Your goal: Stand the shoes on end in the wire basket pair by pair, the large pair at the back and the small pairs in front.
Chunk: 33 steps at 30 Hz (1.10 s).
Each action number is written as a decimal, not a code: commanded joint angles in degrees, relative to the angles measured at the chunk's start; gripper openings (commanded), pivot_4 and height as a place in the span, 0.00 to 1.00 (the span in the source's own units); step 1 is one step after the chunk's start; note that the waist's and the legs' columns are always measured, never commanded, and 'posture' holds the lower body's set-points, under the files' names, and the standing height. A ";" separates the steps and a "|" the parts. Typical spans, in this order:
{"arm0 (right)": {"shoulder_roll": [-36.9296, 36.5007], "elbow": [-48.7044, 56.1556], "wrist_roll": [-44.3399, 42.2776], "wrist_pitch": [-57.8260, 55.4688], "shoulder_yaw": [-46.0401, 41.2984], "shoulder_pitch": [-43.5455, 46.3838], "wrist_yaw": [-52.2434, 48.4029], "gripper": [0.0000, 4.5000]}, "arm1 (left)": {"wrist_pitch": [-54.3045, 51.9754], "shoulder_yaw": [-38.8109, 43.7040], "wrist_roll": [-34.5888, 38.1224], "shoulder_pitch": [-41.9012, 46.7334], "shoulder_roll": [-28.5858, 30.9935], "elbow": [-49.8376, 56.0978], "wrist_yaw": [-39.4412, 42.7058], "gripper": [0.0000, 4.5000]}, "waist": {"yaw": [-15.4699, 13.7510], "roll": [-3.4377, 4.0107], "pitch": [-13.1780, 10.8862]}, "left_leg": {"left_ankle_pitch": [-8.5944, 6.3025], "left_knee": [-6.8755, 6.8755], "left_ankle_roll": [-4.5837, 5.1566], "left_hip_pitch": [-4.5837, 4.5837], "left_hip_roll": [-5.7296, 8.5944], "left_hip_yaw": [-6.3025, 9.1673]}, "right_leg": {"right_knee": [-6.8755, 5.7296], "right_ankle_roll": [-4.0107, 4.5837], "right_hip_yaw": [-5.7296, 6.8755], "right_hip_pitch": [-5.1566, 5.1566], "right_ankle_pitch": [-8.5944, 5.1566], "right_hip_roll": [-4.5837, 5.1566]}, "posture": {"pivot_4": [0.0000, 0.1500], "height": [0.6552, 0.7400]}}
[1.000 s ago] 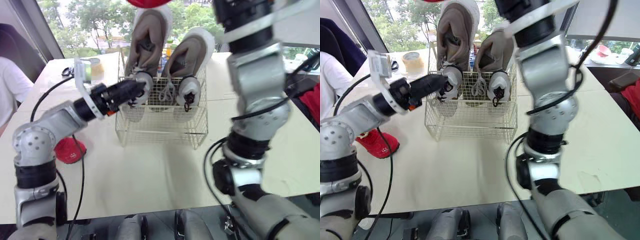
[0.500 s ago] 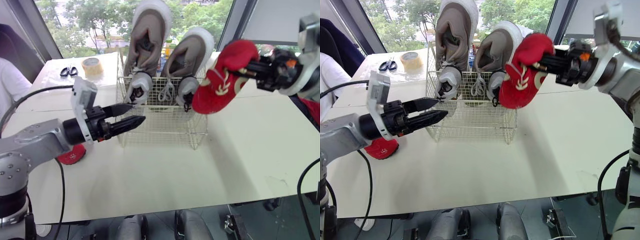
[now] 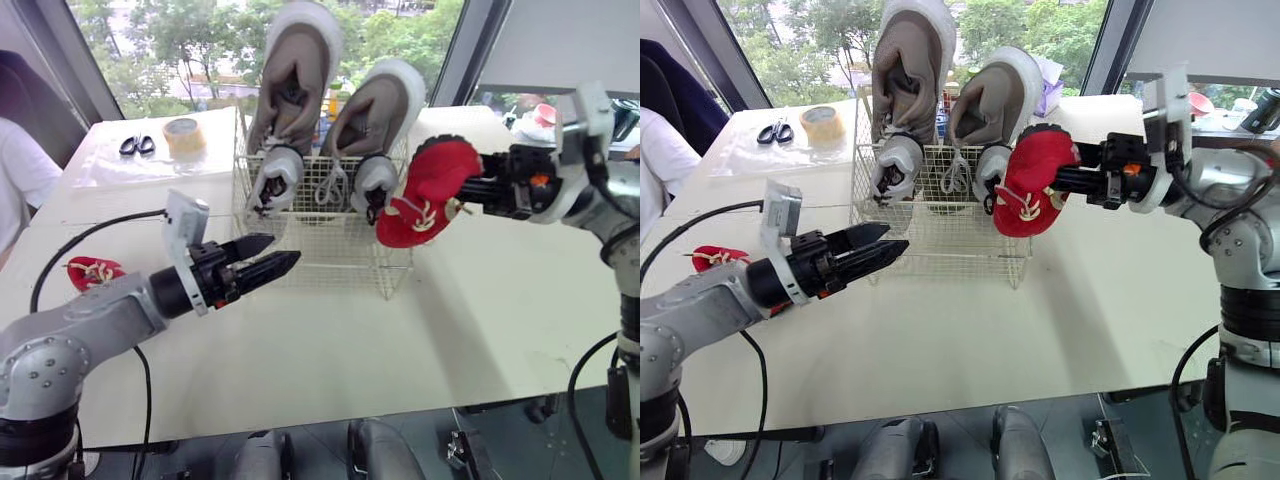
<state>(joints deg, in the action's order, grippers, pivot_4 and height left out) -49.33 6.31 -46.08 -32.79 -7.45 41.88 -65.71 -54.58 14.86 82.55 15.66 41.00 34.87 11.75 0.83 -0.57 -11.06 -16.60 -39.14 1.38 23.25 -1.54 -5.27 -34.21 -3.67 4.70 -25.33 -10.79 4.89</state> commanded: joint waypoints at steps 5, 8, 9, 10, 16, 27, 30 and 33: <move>3.01 1.36 4.06 -1.52 3.95 -1.67 0.16 0.24 | 1.80 0.72 2.24 0.21 1.62 0.91 -0.79 0.80 | -0.07 -0.17 0.15 | 0.12 0.00 -0.21 -0.11 -0.17 0.02 | 0.01 0.30 0.00 0.05 0.12 -0.21 | 1.00 1.00; 2.70 2.95 2.84 -3.56 2.85 -1.24 0.88 0.24 | 2.00 1.24 2.48 -0.05 2.26 0.34 -0.45 0.80 | -0.07 -0.16 0.16 | 0.12 0.00 -0.22 -0.13 -0.20 0.02 | 0.01 0.33 -0.01 0.06 0.14 -0.24 | 1.00 1.00; 2.75 3.63 2.25 -4.47 2.67 -1.17 1.12 0.24 | 2.02 1.21 2.33 -0.14 2.46 0.17 -0.26 0.80 | -0.08 -0.16 0.16 | 0.12 0.00 -0.22 -0.12 -0.20 0.02 | 0.01 0.34 -0.01 0.05 0.14 -0.24 | 1.00 1.00; 2.75 4.21 1.90 -5.12 2.56 -1.21 1.24 0.24 | 2.08 1.12 2.29 -0.18 2.59 0.15 -0.20 0.80 | -0.10 -0.16 0.16 | 0.12 0.00 -0.22 -0.12 -0.21 0.02 | 0.01 0.34 -0.01 0.04 0.14 -0.25 | 1.00 1.00; 4.82 5.42 1.43 -6.59 1.17 1.32 4.72 0.24 | 2.77 0.63 1.70 0.18 2.84 -0.59 0.07 0.80 | -0.28 -0.07 0.10 | 0.14 0.00 -0.22 0.09 -0.18 0.01 | 0.01 0.37 -0.02 -0.16 0.16 -0.21 | 1.00 1.00; 6.15 3.78 4.42 -5.38 3.31 -1.22 3.98 0.24 | 3.90 1.01 2.54 -0.10 2.72 -0.62 -0.64 0.80 | -0.91 -0.07 0.10 | 0.13 0.01 -0.21 0.21 -0.16 0.00 | 0.06 0.33 0.01 -0.21 0.16 -0.23 | 1.00 1.00; 5.94 1.92 6.76 -3.58 4.33 -2.75 3.11 0.24 | 4.05 1.30 2.80 -0.63 2.92 -0.47 -0.75 0.80 | -1.36 -0.07 0.10 | 0.13 0.01 -0.21 0.20 -0.17 0.00 | 0.06 0.33 0.01 -0.21 0.16 -0.24 | 1.00 1.00; 6.06 1.79 6.33 -4.11 3.80 -2.17 3.35 0.40 | 4.18 1.42 2.81 -0.95 3.10 -0.39 -0.87 0.81 | -1.59 -0.07 0.10 | 0.13 0.01 -0.20 0.20 -0.16 -0.01 | 0.05 0.33 0.01 -0.21 0.16 -0.24 | 1.00 1.00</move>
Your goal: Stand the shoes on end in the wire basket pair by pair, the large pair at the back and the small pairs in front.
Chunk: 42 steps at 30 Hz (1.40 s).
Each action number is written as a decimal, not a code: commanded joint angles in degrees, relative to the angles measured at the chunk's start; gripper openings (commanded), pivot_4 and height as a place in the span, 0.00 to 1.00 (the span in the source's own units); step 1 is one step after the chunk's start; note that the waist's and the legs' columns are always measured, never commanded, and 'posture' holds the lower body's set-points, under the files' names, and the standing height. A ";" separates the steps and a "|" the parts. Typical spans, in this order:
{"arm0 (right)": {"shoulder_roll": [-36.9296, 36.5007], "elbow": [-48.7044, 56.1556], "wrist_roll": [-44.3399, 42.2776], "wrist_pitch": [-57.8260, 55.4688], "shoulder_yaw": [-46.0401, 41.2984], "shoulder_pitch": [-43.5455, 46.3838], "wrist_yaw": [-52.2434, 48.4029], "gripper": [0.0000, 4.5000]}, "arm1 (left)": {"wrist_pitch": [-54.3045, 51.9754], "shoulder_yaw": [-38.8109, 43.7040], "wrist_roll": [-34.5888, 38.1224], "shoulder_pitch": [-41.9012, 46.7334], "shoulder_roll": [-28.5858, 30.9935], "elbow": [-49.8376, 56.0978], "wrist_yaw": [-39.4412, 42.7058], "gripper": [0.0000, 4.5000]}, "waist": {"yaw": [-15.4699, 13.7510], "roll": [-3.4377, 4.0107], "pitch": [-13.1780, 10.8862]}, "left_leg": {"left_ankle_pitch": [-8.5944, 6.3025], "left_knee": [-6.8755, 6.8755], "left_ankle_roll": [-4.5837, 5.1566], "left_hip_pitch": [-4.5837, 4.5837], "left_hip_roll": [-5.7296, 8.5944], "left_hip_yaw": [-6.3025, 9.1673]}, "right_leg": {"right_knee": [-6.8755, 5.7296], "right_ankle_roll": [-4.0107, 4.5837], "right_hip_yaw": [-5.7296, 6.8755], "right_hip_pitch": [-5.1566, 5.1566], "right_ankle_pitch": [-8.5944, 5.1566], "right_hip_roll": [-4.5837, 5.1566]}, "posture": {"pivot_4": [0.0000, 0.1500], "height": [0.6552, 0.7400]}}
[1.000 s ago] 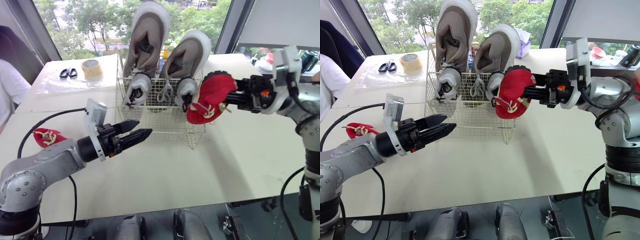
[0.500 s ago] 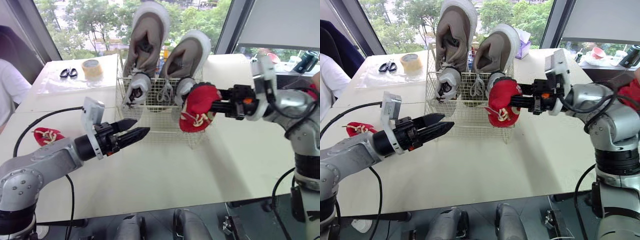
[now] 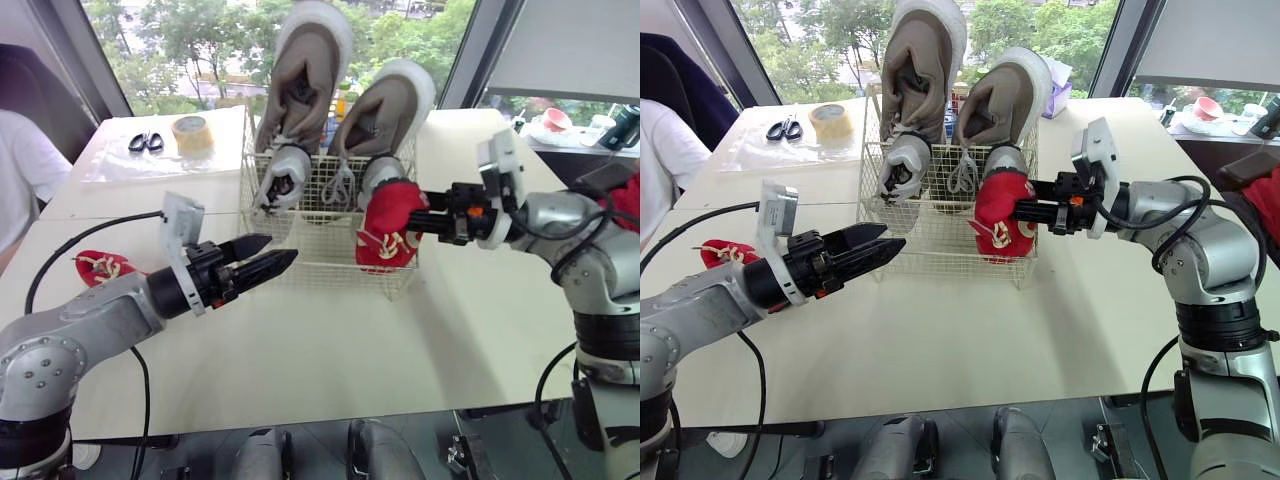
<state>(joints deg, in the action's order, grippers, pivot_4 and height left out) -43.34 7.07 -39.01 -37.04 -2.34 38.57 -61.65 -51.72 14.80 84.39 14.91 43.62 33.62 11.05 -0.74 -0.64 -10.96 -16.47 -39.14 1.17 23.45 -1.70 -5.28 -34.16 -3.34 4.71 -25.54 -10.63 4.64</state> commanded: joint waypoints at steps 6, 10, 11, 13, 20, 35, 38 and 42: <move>-2.11 2.78 -1.12 -2.14 -2.91 2.52 0.20 0.99 | 1.41 1.72 1.15 -0.72 1.05 1.26 -0.10 0.81 | 0.00 0.00 0.00 | 0.00 0.00 0.00 0.00 0.00 0.00 | -0.01 0.00 0.00 0.01 0.00 -0.01 | 1.00 1.00; -3.47 5.63 -5.88 -7.01 -6.62 4.93 2.21 0.99 | 1.84 2.11 2.09 -1.18 1.13 1.43 -0.57 0.81 | 0.01 0.00 0.00 | 0.01 0.00 0.00 0.00 -0.01 0.01 | -0.01 0.00 0.00 0.00 0.00 -0.01 | 1.00 1.00; -3.76 6.51 -7.56 -8.51 -7.73 5.44 2.80 0.99 | 1.95 2.21 2.24 -1.29 1.25 1.44 -0.64 0.81 | -0.01 0.00 0.00 | 0.00 0.00 0.00 0.00 -0.01 0.01 | -0.01 0.00 0.00 0.00 0.00 -0.01 | 1.00 1.00; -4.51 7.64 -11.67 -11.79 -10.41 7.11 4.01 0.99 | 2.06 2.74 2.57 -1.23 1.95 0.91 -0.38 0.81 | -0.01 0.00 0.00 | 0.00 0.00 0.00 0.00 -0.01 0.03 | -0.01 0.00 0.01 0.00 0.00 -0.01 | 1.00 1.00; -3.16 8.31 -18.34 -15.55 -12.34 10.23 6.74 0.99 | 1.94 3.90 4.18 0.72 3.69 -2.00 0.84 0.81 | 0.02 -0.01 0.00 | 0.00 0.00 0.00 -0.01 -0.02 0.03 | -0.01 0.01 0.01 0.01 0.00 -0.01 | 1.00 1.00; -9.30 13.22 -22.17 -20.85 -4.79 9.68 -4.19 1.00 | 2.54 18.42 3.23 6.94 18.14 -15.92 -10.37 0.99 | -0.03 0.01 -0.03 | -0.01 0.00 0.00 0.00 -0.02 0.05 | 0.02 0.00 0.04 -0.01 -0.02 0.00 | 1.00 1.00; -10.17 12.63 -17.23 -16.74 -1.47 10.83 -7.73 1.00 | 0.72 18.52 2.40 10.99 21.39 -20.53 -12.86 0.99 | 0.16 -0.01 -0.03 | -0.02 0.02 0.02 0.00 -0.02 0.00 | 0.05 -0.01 0.03 -0.02 -0.02 0.01 | 1.00 1.00; -7.47 11.66 -6.24 -7.81 4.62 11.76 -6.61 1.00 | -2.25 20.01 -0.26 8.80 22.37 -21.53 -12.02 0.99 | 0.40 0.01 -0.03 | -0.02 0.09 0.00 -0.01 -0.04 -0.10 | 0.00 -0.04 0.01 -0.11 -0.01 0.02 | 1.00 1.00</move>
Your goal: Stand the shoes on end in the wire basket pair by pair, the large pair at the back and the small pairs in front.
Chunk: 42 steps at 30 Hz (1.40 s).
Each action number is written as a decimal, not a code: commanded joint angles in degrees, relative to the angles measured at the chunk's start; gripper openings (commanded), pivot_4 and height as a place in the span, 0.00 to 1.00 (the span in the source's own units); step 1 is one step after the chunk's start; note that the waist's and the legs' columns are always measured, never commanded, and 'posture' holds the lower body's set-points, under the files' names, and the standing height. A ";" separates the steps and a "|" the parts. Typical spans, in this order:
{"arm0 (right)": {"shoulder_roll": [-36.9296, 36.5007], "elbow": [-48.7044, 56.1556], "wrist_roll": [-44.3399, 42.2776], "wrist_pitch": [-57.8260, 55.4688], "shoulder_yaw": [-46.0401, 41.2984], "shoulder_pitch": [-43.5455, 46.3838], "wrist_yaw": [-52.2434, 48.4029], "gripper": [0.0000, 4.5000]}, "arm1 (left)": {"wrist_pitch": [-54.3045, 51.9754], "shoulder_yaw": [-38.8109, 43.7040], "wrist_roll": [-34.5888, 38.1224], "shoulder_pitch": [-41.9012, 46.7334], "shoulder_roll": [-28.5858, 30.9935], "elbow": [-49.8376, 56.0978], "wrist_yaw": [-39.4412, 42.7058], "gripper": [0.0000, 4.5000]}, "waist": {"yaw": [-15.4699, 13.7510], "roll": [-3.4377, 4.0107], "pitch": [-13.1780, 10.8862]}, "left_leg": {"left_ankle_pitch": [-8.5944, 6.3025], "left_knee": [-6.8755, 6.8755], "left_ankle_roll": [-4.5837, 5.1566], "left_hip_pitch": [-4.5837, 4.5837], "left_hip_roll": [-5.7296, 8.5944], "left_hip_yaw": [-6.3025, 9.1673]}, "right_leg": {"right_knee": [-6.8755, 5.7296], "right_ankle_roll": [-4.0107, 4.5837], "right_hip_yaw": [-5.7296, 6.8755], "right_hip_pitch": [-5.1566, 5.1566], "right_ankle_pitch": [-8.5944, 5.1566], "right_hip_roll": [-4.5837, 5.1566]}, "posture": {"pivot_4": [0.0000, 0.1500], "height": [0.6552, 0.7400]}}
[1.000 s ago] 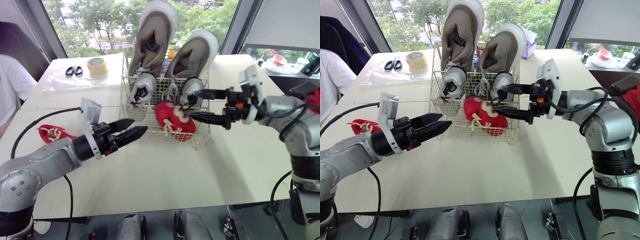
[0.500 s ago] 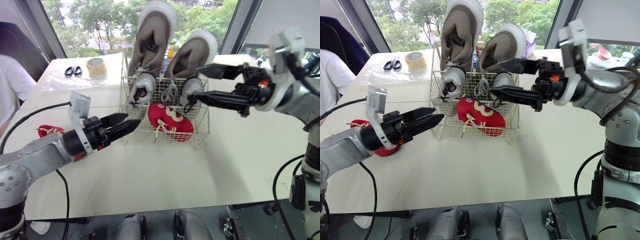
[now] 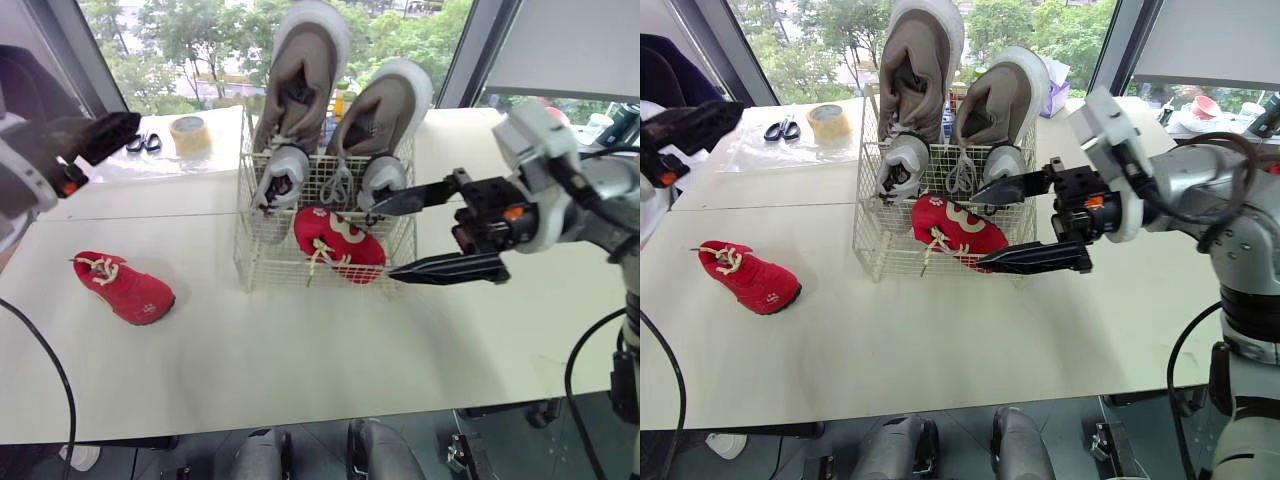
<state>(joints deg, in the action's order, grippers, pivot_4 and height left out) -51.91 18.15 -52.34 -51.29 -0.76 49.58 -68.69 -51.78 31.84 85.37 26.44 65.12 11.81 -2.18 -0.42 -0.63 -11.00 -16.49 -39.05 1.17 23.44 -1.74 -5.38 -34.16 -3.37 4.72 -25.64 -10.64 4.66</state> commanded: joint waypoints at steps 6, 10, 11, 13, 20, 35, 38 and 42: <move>9.33 2.44 15.59 11.20 6.06 -2.29 11.23 1.00 | -6.62 10.88 8.26 -19.75 -4.87 16.91 15.04 0.99 | 0.54 -0.06 0.03 | 0.29 0.07 -0.51 0.32 -0.04 -0.24 | -0.11 -0.20 -0.12 -0.48 0.11 0.05 | 1.00 1.00; 15.49 6.38 18.20 8.13 5.85 -3.87 22.91 1.00 | -3.59 6.08 10.35 -21.62 -7.90 22.11 14.24 0.99 | -0.20 -0.06 0.03 | 0.37 -0.09 -0.65 0.71 -0.01 -0.15 | -0.18 -0.16 -0.11 -0.81 0.15 0.07 | 1.00 1.00; 17.94 7.95 17.66 6.24 5.06 -4.35 27.03 1.00 | -3.25 4.05 10.14 -21.40 -8.41 22.92 14.41 0.99 | -0.29 -0.06 0.04 | 0.39 -0.08 -0.67 0.71 -0.01 -0.15 | -0.18 -0.12 -0.11 -0.82 0.17 0.05 | 1.00 1.00; 20.79 11.60 17.11 3.91 4.44 -5.75 32.06 1.00 | -2.34 -0.20 9.08 -20.21 -9.39 23.65 14.49 0.99 | -0.36 -0.05 0.05 | 0.41 -0.08 -0.71 0.64 -0.02 -0.13 | -0.22 -0.02 -0.10 -0.77 0.15 0.02 | 1.00 1.00; 19.21 18.78 21.11 1.47 6.26 -10.44 37.28 1.00 | -1.01 -9.27 3.44 -13.43 -10.70 19.50 19.03 0.99 | -0.25 -0.07 0.06 | 0.42 -0.11 -0.65 0.63 0.02 -0.14 | -0.24 0.08 -0.09 -0.73 0.13 -0.04 | 1.00 1.00; 18.24 18.28 39.19 6.72 15.25 -15.62 45.67 1.00 | -2.89 -17.21 -3.86 -4.66 -12.87 14.39 29.85 0.99 | -0.20 -0.10 0.08 | 0.43 -0.11 -0.65 0.62 0.03 -0.33 | -0.28 -0.08 -0.09 -0.75 0.21 -0.15 | 1.00 1.00; 19.07 16.90 41.71 8.19 15.08 -15.17 46.64 1.00 | -2.88 -17.49 -4.91 -4.38 -13.41 13.94 30.52 0.99 | -0.19 -0.10 0.08 | 0.44 -0.11 -0.66 0.61 0.03 -0.33 | -0.29 -0.08 -0.09 -0.75 0.21 -0.16 | 1.00 1.00; 21.15 16.59 43.76 8.81 15.06 -14.64 47.74 0.72 | -2.64 -18.08 -6.09 -3.94 -14.37 14.02 30.85 1.00 | -0.33 -0.11 0.08 | 0.45 -0.14 -0.68 0.60 0.03 -0.30 | -0.31 -0.08 -0.08 -0.71 0.21 -0.16 | 1.00 1.00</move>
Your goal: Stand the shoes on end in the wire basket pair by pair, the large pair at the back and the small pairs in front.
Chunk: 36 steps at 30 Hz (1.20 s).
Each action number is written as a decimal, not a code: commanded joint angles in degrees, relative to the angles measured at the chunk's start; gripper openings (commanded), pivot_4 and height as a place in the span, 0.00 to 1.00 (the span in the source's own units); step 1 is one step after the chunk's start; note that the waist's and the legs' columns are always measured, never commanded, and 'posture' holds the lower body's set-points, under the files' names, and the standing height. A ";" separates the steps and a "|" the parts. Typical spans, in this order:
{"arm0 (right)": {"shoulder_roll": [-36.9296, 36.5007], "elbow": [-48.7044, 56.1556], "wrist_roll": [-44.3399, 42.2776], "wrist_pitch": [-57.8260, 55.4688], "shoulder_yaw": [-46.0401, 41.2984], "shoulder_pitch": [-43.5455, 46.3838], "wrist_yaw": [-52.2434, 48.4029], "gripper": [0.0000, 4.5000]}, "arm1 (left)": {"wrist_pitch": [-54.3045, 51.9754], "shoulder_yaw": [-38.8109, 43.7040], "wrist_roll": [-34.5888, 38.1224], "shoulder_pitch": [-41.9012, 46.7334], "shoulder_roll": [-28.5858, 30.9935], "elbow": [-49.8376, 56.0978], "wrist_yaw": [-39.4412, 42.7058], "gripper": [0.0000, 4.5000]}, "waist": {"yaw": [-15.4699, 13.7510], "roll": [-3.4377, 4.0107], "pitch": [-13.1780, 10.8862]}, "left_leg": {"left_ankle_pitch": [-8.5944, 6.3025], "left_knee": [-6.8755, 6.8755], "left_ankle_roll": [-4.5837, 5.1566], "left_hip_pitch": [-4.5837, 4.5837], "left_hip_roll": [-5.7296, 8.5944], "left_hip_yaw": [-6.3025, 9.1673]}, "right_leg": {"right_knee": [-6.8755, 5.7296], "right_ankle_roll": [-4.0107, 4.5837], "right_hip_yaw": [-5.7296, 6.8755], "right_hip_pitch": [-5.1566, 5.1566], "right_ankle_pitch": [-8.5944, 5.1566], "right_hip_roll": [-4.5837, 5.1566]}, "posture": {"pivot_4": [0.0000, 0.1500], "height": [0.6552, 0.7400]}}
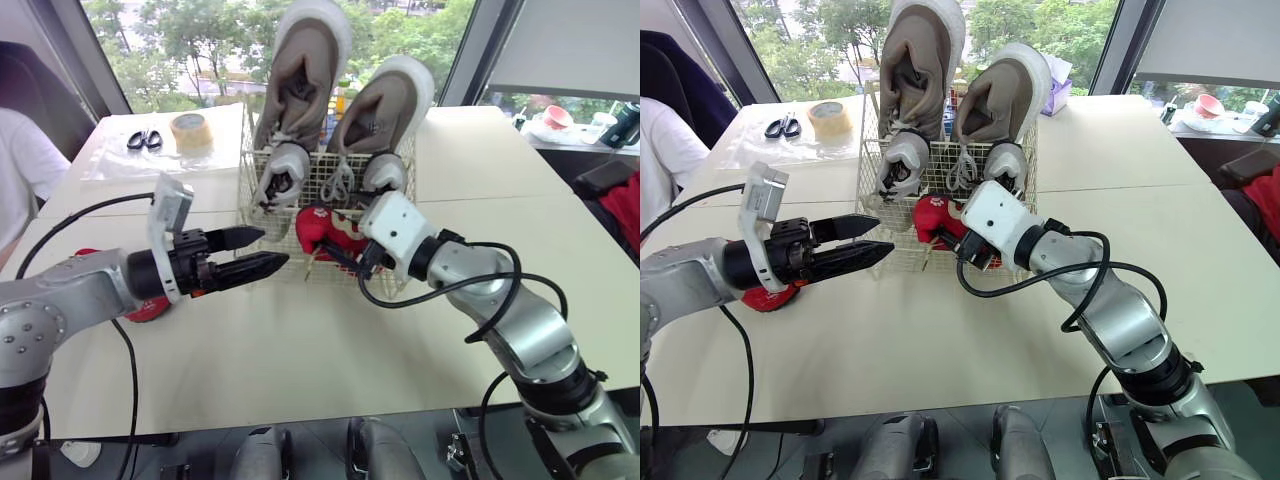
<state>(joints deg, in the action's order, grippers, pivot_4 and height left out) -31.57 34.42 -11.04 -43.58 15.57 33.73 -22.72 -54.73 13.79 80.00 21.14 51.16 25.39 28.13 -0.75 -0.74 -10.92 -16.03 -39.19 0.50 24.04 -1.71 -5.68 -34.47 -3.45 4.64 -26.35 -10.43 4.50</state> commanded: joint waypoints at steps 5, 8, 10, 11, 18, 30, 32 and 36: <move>3.59 2.87 2.80 0.09 -1.87 -0.82 2.60 0.17 | 0.36 -0.46 -1.57 1.34 -1.84 0.55 0.52 1.00 | 0.10 -0.01 0.01 | 0.01 -0.05 0.00 -0.01 -0.01 0.02 | -0.05 0.00 0.00 0.03 0.00 0.02 | 1.00 1.00; 5.30 5.92 3.81 -0.50 -3.68 -3.30 5.17 0.07 | 0.33 -1.02 -2.46 1.65 -2.42 0.03 0.99 1.00 | 0.16 -0.01 0.01 | 0.02 -0.05 -0.01 -0.02 0.00 0.02 | -0.10 0.00 0.00 0.00 0.00 0.01 | 1.00 1.00; 7.12 8.74 4.05 -1.46 -5.78 -5.94 7.68 0.07 | 0.24 -1.87 -3.15 2.08 -3.07 -0.47 1.43 1.00 | -0.03 -0.01 0.01 | 0.02 -0.04 -0.03 -0.03 0.00 0.02 | -0.15 0.00 0.00 -0.01 0.00 0.01 | 1.00 1.00; 8.33 10.02 4.14 -2.04 -6.84 -7.27 8.98 0.07 | 0.14 -2.45 -3.70 2.30 -3.42 -0.61 1.75 1.00 | -0.14 -0.01 0.01 | 0.03 -0.04 -0.04 -0.03 0.00 0.06 | -0.19 0.00 0.00 -0.01 -0.01 0.01 | 1.00 1.00; 18.77 15.27 4.46 -6.91 -12.01 -12.59 18.27 0.07 | -0.37 -4.19 -6.21 3.76 -4.82 -2.18 3.65 1.00 | 0.02 -0.02 0.01 | 0.04 -0.06 -0.06 -0.07 0.03 0.13 | -0.44 -0.01 -0.01 -0.05 -0.03 0.06 | 1.00 1.00; 25.07 18.86 6.92 -14.11 -14.37 -18.26 25.98 0.25 | -1.55 -5.91 -11.12 7.80 -6.47 -6.81 7.84 1.00 | 0.11 -0.03 0.02 | 0.02 -0.06 -0.02 -0.14 0.18 0.57 | -0.59 -0.01 0.02 0.03 -0.07 0.06 | 1.00 1.00; 23.33 18.90 6.97 -14.01 -14.34 -18.70 24.97 0.46 | -1.62 -5.62 -11.57 7.83 -6.76 -7.08 7.96 1.00 | 0.16 -0.03 0.02 | 0.02 -0.06 0.00 -0.17 0.19 0.57 | -0.62 -0.01 0.02 0.03 -0.07 0.06 | 1.00 1.00; 18.09 20.99 6.28 -11.26 -14.26 -19.71 21.01 0.89 | -1.86 -5.36 -12.37 7.57 -7.25 -7.01 8.40 1.00 | 0.17 -0.03 0.03 | -0.05 -0.06 0.12 -0.33 0.19 0.60 | -0.64 0.05 0.02 0.16 -0.11 0.05 | 1.00 1.00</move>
<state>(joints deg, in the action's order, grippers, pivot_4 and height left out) -11.96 52.03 -4.66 -56.25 1.71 14.82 0.30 -56.94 7.51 67.99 27.89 44.22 17.71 35.98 -0.58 -0.77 -10.89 -16.09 -39.24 0.62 23.71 -1.53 -5.08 -35.10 -3.36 4.66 -26.18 -10.57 4.55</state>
